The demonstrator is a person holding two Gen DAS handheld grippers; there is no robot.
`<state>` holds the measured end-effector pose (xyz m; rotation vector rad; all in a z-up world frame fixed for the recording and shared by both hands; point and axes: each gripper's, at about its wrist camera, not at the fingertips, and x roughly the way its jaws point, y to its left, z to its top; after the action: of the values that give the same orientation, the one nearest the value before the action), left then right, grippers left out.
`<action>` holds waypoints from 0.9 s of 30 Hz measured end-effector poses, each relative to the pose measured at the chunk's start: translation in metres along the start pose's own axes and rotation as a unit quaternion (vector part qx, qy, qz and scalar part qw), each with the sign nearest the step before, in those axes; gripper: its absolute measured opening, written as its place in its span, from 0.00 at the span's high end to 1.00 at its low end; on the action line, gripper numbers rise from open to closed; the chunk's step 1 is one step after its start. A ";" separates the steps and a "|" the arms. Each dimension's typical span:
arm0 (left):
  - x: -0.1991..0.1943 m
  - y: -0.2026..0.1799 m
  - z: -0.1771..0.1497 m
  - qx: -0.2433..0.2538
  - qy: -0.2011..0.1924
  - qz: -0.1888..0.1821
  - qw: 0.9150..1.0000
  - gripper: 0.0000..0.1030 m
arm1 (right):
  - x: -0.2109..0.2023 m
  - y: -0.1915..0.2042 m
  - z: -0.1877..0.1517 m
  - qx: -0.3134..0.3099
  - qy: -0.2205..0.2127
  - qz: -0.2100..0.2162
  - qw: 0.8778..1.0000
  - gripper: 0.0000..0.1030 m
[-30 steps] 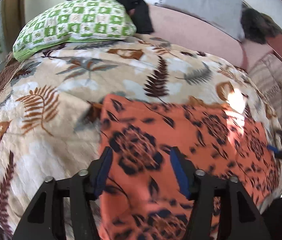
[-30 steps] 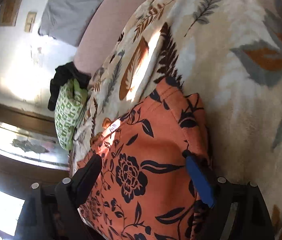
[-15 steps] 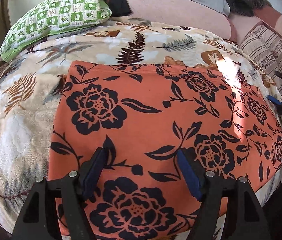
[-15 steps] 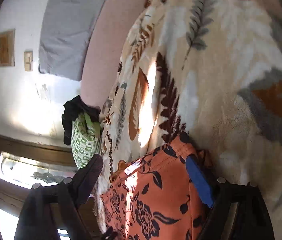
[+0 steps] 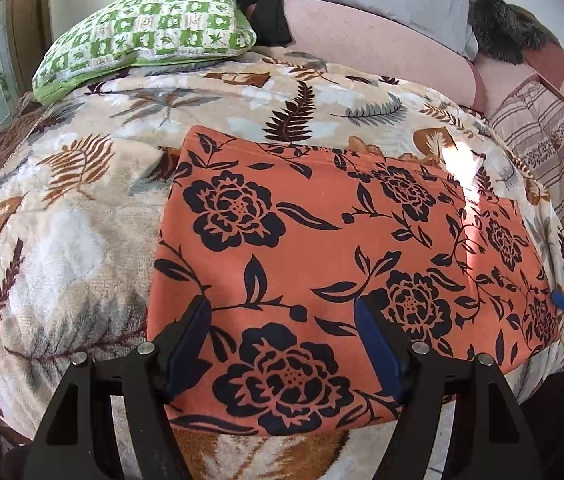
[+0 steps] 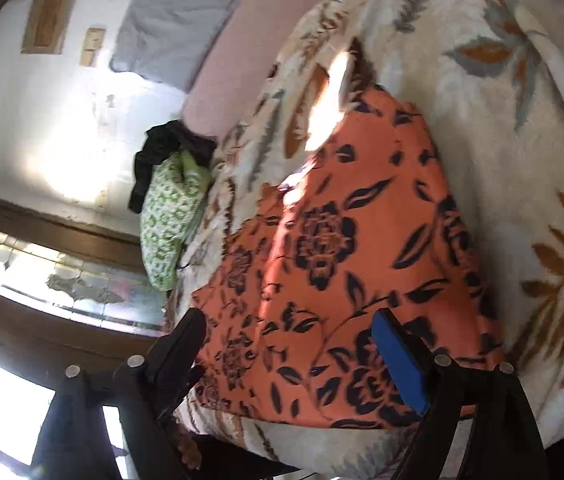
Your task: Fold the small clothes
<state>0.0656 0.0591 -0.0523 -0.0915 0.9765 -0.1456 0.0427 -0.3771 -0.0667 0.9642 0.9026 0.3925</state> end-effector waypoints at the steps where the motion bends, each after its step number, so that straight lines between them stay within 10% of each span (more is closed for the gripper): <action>1: 0.000 0.001 0.000 -0.005 0.003 -0.002 1.000 0.28 | 0.005 -0.003 -0.005 -0.009 0.011 -0.017 1.000 0.15; 3: -0.002 0.002 -0.002 -0.005 0.007 -0.005 1.000 0.28 | 0.018 -0.033 -0.010 0.043 0.038 -0.085 0.995 0.15; 14: -0.004 -0.006 0.000 0.006 0.005 0.008 1.000 0.28 | -0.031 -0.036 -0.047 0.096 -0.015 -0.016 0.995 0.15; 27: 0.004 -0.018 -0.006 0.007 0.013 -0.002 1.000 0.28 | -0.055 -0.088 -0.056 0.226 -0.097 -0.035 0.969 0.15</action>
<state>0.0618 0.0411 -0.0562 -0.0791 1.0007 -0.1581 -0.0424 -0.4302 -0.1278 1.3581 0.8594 0.0251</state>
